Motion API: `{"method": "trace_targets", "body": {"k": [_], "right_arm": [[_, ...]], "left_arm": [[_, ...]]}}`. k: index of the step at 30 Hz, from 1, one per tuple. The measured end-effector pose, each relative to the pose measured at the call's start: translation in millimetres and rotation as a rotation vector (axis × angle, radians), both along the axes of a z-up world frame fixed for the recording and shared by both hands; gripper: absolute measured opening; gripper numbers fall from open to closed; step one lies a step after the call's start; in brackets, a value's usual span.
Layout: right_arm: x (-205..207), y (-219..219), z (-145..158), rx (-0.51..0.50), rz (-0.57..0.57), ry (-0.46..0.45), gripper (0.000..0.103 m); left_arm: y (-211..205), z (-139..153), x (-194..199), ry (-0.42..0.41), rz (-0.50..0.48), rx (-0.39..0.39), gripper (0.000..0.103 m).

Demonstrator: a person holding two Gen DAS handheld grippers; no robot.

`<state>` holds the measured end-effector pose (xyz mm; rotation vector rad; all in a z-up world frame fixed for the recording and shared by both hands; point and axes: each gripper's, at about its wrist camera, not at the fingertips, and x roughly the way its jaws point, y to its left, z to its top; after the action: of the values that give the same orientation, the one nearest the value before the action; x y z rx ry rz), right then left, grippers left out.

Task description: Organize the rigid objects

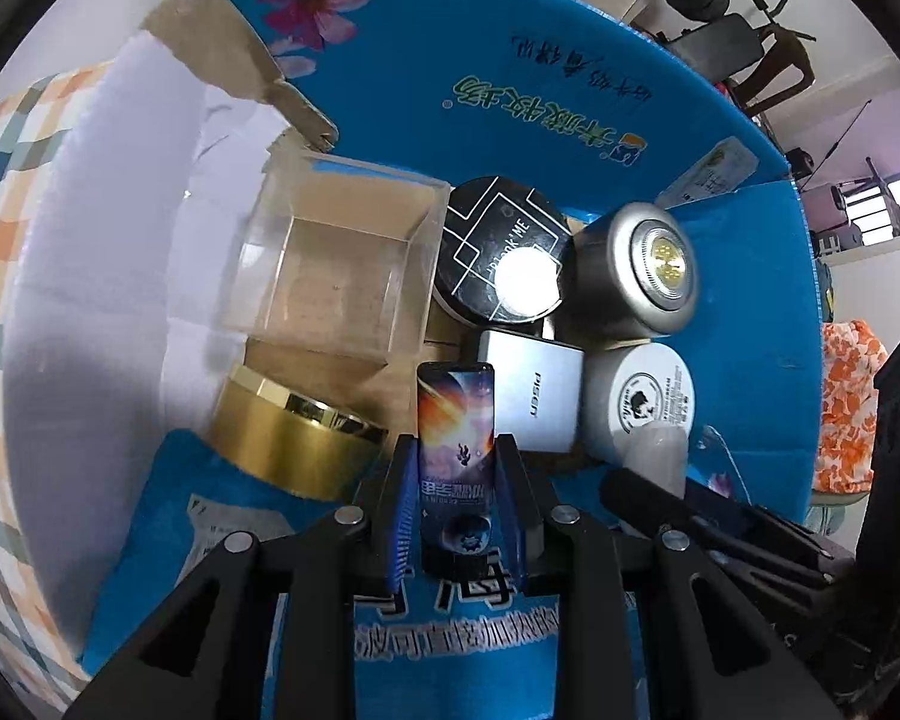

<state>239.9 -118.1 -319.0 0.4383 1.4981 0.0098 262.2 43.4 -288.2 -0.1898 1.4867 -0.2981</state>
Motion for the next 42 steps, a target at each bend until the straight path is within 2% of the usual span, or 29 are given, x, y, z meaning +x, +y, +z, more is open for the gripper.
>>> {"method": "trace_targets", "body": {"k": [7,11,13,15,18,22,24,26,27,31,33,35,38,40,42], "right_arm": [[7,13,-13,-0.018,0.030,0.037,0.050],[10,20,-15,-0.038,0.039,0.042,0.050],[11,23,-14,-0.080,0.051,0.043,0.055],[11,24,-13,-0.113,0.058,0.043,0.065],[11,24,-11,-0.152,0.069,0.046,0.076],[11,24,-8,-0.188,0.085,0.042,0.077],[11,26,-7,-0.198,0.088,0.043,0.082],[9,26,-3,-0.201,0.092,0.031,0.082],[9,26,-1,-0.207,0.092,0.027,0.083],[6,22,9,-0.232,0.095,0.004,0.084],[5,20,14,-0.250,0.094,-0.006,0.092],[5,17,18,-0.253,0.087,-0.016,0.093],[3,12,25,-0.250,0.079,-0.028,0.096],[0,8,31,-0.249,0.085,-0.032,0.099],[-3,5,40,-0.268,0.097,-0.046,0.103]], "left_arm": [[-4,-21,1,0.047,-0.021,0.036,0.022],[-3,-24,-2,0.045,-0.030,0.047,0.022],[-3,-24,-3,0.043,-0.030,0.057,0.022],[-3,-23,-5,0.039,-0.036,0.081,0.022],[-2,-21,-8,0.034,-0.038,0.110,0.023],[4,-15,-12,0.013,-0.047,0.153,0.023],[2,-13,-15,0.009,-0.051,0.164,0.023],[-3,-9,-17,0.011,-0.057,0.178,0.031],[-5,-9,-17,0.010,-0.057,0.179,0.042],[-14,4,-16,-0.011,-0.043,0.186,0.051],[-14,7,-17,-0.012,-0.042,0.183,0.056],[-13,11,-19,-0.021,-0.037,0.184,0.060],[-10,19,-21,-0.034,-0.027,0.200,0.075],[-7,25,-25,-0.043,-0.020,0.224,0.093],[-4,31,-26,-0.060,-0.009,0.227,0.099]]}}
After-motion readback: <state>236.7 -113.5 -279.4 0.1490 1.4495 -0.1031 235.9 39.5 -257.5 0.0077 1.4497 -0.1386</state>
